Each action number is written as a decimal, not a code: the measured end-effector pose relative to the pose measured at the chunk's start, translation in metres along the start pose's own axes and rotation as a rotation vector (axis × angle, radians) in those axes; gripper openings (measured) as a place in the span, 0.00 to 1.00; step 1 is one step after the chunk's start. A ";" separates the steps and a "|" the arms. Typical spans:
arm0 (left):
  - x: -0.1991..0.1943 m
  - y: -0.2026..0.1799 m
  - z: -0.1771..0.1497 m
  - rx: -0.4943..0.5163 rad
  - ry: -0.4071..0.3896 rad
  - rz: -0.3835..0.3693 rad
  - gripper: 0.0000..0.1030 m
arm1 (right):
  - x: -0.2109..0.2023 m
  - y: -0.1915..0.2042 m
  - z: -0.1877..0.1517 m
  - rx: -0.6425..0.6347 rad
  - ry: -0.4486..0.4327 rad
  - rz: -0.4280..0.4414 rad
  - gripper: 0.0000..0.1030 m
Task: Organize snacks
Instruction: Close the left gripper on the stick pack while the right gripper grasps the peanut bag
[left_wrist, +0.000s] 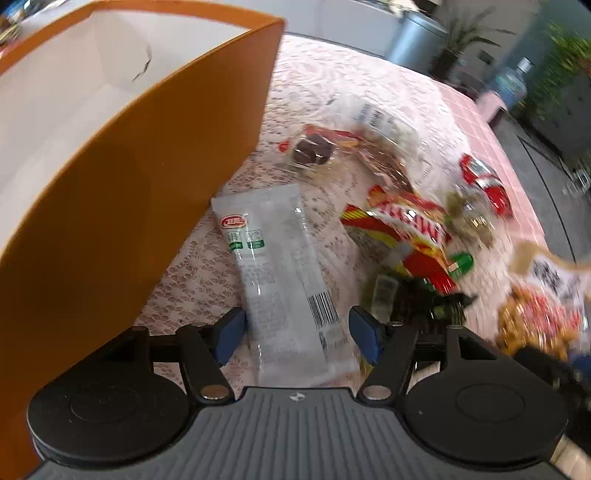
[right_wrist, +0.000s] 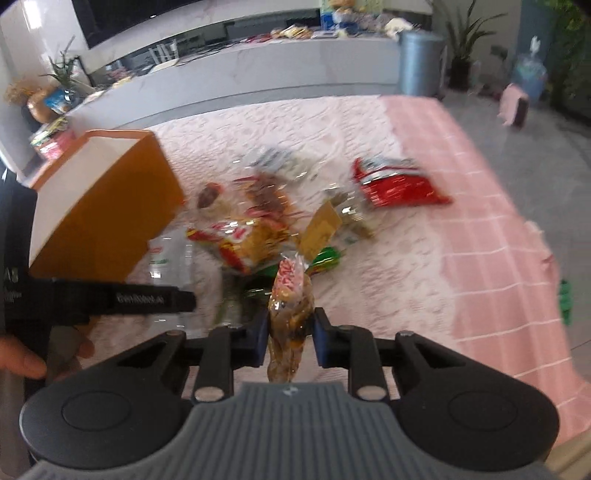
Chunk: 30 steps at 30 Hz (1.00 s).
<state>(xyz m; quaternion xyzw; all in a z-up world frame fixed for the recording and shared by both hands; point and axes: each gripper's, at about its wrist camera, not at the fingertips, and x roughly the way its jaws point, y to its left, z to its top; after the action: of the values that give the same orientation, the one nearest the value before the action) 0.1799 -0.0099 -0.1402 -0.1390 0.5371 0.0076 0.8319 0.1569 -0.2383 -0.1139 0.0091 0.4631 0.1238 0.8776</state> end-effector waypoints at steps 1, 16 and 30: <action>0.002 0.000 0.002 -0.018 -0.008 0.003 0.76 | 0.002 0.000 -0.001 -0.014 0.001 -0.022 0.21; 0.010 -0.023 -0.003 0.131 -0.088 0.145 0.62 | 0.033 -0.001 -0.003 -0.005 0.005 -0.048 0.29; -0.009 -0.013 -0.012 0.144 -0.096 0.045 0.57 | 0.044 -0.007 0.000 0.071 -0.020 -0.054 0.26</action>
<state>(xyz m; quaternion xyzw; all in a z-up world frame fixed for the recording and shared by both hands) 0.1676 -0.0242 -0.1341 -0.0665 0.4988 -0.0056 0.8642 0.1816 -0.2352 -0.1504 0.0288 0.4584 0.0833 0.8844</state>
